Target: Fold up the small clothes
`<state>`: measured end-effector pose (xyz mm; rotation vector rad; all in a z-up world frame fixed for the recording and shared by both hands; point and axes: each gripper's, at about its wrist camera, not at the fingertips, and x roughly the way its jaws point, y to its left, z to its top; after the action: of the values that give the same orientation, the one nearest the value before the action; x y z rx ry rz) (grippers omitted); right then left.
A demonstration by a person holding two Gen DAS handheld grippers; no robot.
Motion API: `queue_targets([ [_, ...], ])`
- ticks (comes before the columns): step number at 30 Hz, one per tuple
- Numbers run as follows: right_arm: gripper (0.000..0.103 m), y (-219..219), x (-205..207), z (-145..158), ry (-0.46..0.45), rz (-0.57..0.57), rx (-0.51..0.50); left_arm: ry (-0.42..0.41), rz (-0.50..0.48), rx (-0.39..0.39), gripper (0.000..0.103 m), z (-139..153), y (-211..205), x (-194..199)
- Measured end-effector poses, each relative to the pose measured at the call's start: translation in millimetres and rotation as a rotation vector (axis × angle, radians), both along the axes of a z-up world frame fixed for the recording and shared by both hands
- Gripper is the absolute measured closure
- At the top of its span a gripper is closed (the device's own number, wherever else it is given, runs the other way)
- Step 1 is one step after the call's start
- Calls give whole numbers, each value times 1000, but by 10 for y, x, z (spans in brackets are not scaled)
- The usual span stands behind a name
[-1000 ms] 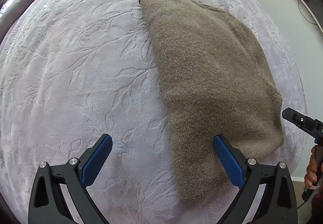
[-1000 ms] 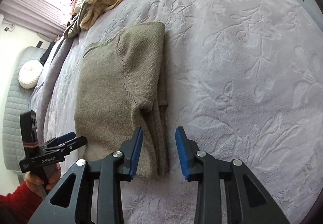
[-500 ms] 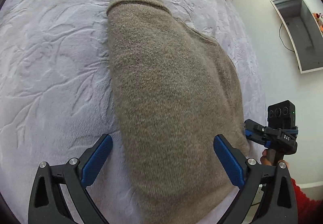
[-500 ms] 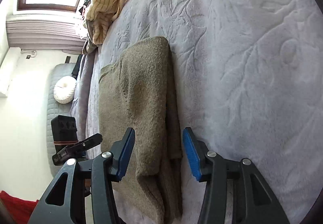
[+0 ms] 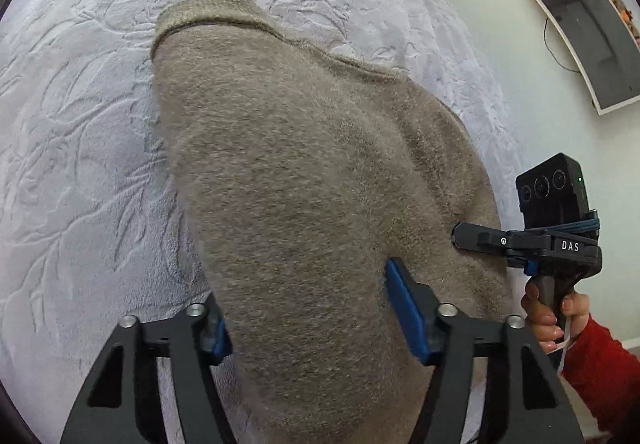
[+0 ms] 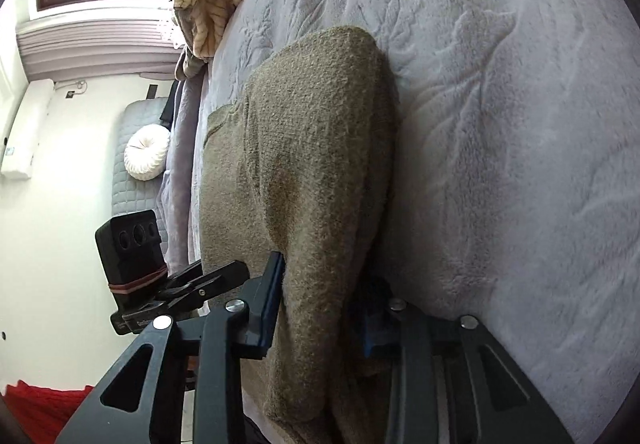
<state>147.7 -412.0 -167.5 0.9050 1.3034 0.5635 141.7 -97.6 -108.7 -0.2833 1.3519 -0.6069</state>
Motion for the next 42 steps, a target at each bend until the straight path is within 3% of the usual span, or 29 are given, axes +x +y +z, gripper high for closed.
queue_targets([
  [5,73,72,-131,212,-9,-49,102,7,7,-83,54,229,152,-77],
  [14,74,493,-512,784,-5,-25,145,-29,-15,-86,54,805,435,-562],
  [21,74,1010,-959,780,61,-5,228,-1,43,-49,54,1023,968,-1050],
  [25,74,1371,-1042,581,100,28,220,50,101,-4,54,884,1281,-1326],
  [28,74,1534,-1046,365,139,59,110,62,144,98,54,643,1431,-1495],
  [31,73,1600,-986,327,138,98,-125,54,204,206,54,443,1627,-1615],
  [35,74,1561,-964,522,126,129,-393,42,260,240,54,379,1895,-1716],
  [38,76,1607,-955,657,104,158,-499,25,262,332,54,363,2007,-1742],
  [42,77,1623,-1164,759,99,166,-585,47,278,347,53,406,2075,-1836],
])
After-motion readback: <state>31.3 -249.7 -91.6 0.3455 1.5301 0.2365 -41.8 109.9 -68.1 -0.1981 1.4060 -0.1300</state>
